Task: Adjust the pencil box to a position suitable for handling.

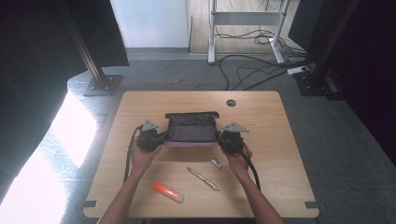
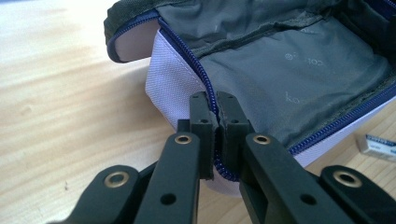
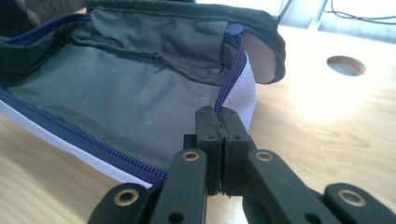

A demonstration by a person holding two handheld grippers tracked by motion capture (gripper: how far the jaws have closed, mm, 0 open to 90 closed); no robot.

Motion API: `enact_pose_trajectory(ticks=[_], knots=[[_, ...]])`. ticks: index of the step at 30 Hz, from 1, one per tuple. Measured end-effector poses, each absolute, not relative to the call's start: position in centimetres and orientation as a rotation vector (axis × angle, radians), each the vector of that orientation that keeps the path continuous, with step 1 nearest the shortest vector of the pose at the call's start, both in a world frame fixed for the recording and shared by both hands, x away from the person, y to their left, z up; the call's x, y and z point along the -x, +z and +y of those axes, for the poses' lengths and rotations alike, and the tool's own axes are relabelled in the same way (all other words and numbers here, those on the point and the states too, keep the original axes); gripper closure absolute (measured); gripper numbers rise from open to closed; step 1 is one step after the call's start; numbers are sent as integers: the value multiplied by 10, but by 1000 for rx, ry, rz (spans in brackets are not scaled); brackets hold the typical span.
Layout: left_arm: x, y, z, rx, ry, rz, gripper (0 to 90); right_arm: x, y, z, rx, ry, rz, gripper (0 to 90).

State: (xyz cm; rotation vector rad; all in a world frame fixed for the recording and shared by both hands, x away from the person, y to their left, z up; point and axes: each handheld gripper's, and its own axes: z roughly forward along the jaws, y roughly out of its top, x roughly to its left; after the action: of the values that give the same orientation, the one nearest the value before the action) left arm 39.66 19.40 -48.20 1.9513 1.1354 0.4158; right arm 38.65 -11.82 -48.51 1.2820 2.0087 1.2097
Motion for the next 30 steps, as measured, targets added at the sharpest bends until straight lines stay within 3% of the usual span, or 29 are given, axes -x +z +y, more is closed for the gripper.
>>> enact_pose_trajectory(ticks=[30], knots=[[-402, -518, 188, -2056, 339, 1191, 835, -394, -533, -117, -1364, 1104, 2123, 870]])
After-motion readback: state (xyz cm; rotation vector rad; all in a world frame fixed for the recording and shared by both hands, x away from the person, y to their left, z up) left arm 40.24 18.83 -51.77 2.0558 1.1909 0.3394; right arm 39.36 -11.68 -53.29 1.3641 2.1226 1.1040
